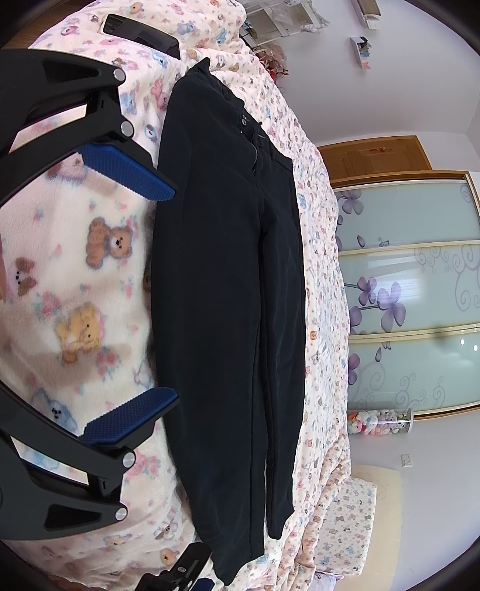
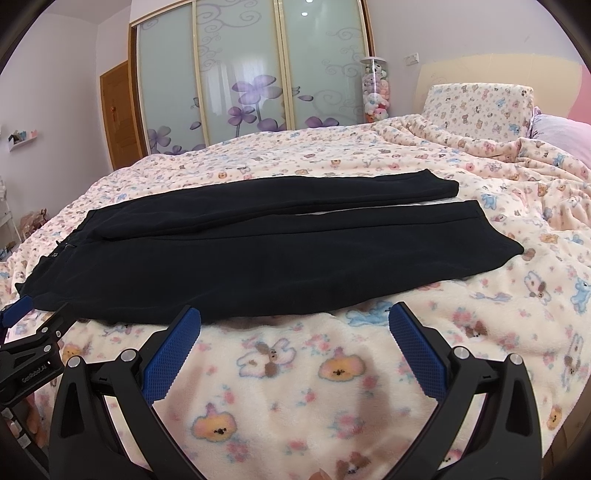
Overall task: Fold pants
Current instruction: 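Grasp the trouser leg ends with the right tool and lift them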
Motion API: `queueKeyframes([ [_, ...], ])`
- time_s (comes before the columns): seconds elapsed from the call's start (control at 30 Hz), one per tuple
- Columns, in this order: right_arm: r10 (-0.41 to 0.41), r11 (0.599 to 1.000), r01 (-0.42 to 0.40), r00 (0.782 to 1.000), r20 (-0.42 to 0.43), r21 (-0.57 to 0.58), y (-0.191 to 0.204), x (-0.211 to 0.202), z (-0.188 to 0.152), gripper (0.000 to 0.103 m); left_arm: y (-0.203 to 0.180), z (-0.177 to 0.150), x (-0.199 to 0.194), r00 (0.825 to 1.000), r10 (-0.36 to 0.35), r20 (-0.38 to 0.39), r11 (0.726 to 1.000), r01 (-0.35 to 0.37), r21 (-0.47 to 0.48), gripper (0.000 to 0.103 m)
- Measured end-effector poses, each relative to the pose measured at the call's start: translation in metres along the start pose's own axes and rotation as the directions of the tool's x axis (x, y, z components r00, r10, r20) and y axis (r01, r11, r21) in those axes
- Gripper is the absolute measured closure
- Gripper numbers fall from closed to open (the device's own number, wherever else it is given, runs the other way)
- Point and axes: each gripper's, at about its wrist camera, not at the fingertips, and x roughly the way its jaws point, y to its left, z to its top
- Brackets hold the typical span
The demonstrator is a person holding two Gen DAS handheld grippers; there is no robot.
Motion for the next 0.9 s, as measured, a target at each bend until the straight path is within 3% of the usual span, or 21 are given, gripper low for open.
queueKeyframes([
  [0.13,0.043,0.999,-0.044,0.998,0.046,0.014,-0.013,0.003,0.012,0.001,0.004,0.006,-0.001,1.0,-0.006,-0.007,0.999,0.006,-0.038,0.002],
  [0.27,0.059,0.997,-0.061,0.997,0.044,0.037,-0.028,0.013,0.033,0.001,-0.01,0.024,0.01,0.998,0.06,-0.008,0.997,-0.06,-0.052,0.002],
  [0.57,0.109,0.985,-0.113,0.993,0.034,0.127,-0.088,0.065,0.114,0.001,-0.014,0.069,0.056,0.991,0.134,-0.022,0.986,-0.135,-0.096,0.002],
  [0.7,0.057,0.986,-0.054,0.998,-0.01,0.159,-0.123,0.105,0.15,0.001,-0.02,0.068,0.074,0.989,0.143,-0.036,0.984,-0.146,-0.105,0.002],
  [0.9,-0.02,0.984,0.027,0.999,-0.045,0.174,-0.165,0.157,0.186,0.001,-0.023,0.063,0.084,0.993,0.089,-0.074,0.992,-0.095,-0.079,0.002],
])
